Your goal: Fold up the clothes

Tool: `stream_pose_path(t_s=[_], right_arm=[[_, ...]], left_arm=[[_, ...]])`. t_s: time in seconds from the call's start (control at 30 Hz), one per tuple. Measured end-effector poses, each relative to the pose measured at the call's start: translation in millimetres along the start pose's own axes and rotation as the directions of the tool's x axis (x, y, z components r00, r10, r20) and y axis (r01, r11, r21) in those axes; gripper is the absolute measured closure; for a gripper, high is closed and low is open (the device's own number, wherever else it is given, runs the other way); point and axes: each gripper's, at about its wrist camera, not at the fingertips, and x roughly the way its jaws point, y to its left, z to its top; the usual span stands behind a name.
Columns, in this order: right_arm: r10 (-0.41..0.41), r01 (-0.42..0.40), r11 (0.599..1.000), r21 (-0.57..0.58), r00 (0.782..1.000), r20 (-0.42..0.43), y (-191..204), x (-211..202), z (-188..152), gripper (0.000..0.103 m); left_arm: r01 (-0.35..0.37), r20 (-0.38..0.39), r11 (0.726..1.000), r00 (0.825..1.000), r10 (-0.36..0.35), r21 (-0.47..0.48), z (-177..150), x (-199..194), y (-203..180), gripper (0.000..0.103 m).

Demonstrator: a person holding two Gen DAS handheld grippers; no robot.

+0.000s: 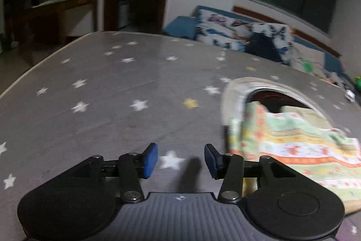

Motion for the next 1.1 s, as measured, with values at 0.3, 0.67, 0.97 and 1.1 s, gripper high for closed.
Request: stream_pose_path(t_s=[0.3, 0.67, 0.97, 1.1], right_arm=[[-0.090, 0.091, 0.994, 0.058, 0.996, -0.005, -21, 11, -4, 0.017], [-0.103, 0.104, 0.994, 0.020, 0.994, -0.025, -14, 18, -5, 0.000], [-0.112, 0.113, 0.994, 0.012, 0.993, -0.033, -13, 20, -6, 0.000], [-0.114, 0.115, 0.993, 0.010, 0.993, -0.033, -12, 20, -6, 0.000]], left_arm=[[-0.103, 0.047, 0.995, 0.994, 0.102, 0.017, -9, 4, 10, 0.008], [-0.161, 0.014, 0.985, 0.987, 0.160, 0.060, -8, 16, 0, 0.000], [-0.160, 0.015, 0.985, 0.987, 0.159, 0.059, -9, 20, 2, 0.000], [-0.160, 0.014, 0.985, 0.987, 0.160, 0.059, -8, 21, 1, 0.000]])
